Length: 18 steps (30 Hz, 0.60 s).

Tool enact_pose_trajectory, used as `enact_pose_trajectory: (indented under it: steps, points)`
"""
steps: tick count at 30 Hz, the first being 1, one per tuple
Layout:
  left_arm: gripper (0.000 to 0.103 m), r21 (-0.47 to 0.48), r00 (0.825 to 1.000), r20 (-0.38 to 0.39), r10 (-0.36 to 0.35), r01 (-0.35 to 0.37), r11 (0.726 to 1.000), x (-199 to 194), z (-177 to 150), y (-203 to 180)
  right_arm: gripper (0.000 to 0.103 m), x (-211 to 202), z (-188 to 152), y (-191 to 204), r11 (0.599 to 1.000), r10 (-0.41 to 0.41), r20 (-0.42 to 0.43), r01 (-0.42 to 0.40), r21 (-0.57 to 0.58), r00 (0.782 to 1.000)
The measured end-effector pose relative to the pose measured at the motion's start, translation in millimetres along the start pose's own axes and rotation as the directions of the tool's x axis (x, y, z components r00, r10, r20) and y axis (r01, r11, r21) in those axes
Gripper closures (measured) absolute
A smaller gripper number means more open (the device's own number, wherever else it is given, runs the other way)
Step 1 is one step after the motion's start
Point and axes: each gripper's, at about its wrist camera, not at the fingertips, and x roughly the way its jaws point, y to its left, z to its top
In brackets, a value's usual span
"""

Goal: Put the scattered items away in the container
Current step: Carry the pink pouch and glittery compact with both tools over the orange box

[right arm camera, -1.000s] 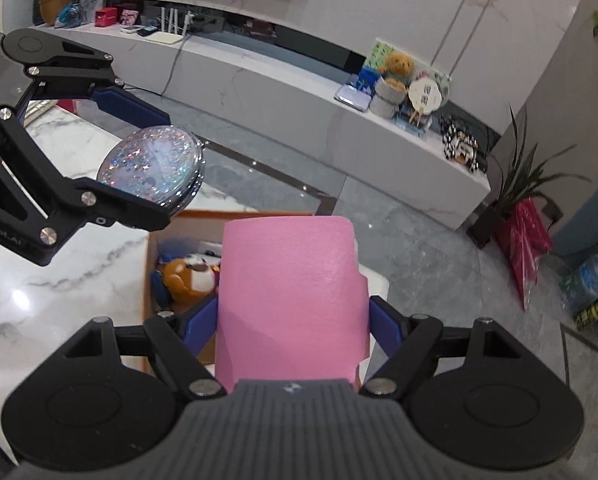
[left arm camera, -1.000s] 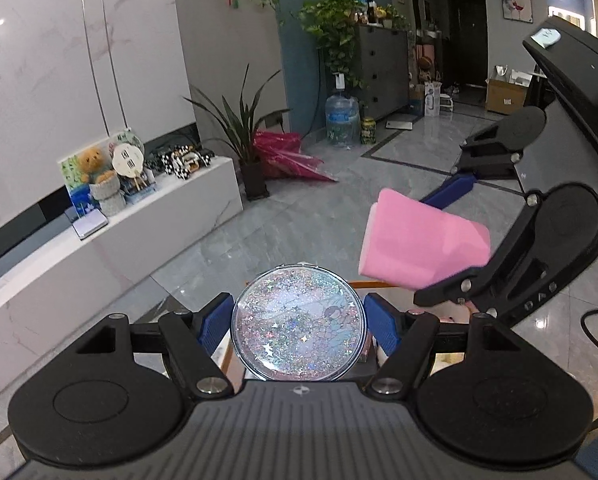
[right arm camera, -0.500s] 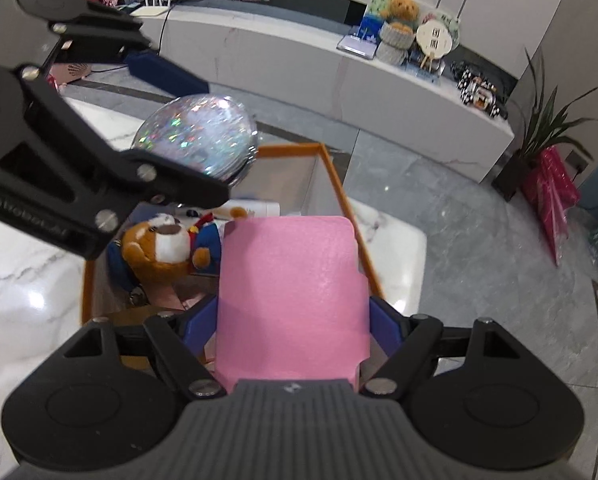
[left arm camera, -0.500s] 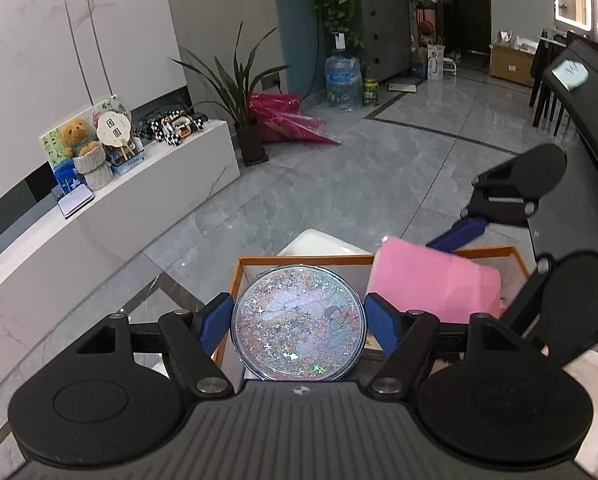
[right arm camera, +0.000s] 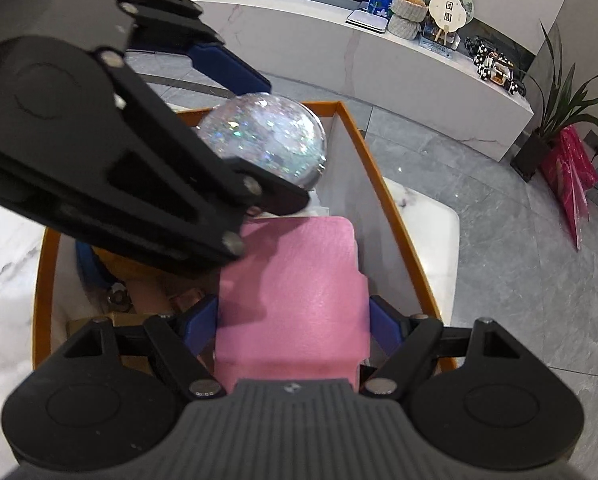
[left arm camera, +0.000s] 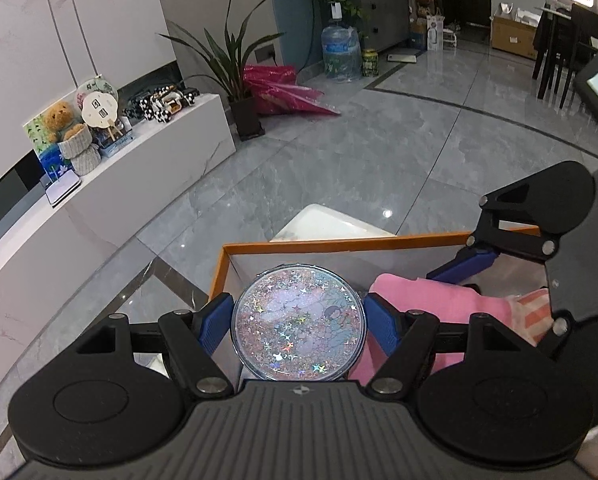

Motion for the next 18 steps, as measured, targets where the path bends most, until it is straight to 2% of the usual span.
enact_pose_trajectory:
  steps: [11,18]
  points:
    - [0.019,0.004,0.998,-0.052,0.031,-0.031,1.000,22.3,-1.0,6.0,0.022,17.2,4.1,3.1,1.000,0.006,-0.023,-0.006,-0.001,1.000]
    - [0.019,-0.002,0.998,-0.061,0.023,-0.023,1.000,28.8,0.4,10.5,0.022,21.3,6.8,-0.7,1.000,0.002,-0.029,-0.002,-0.005,1.000]
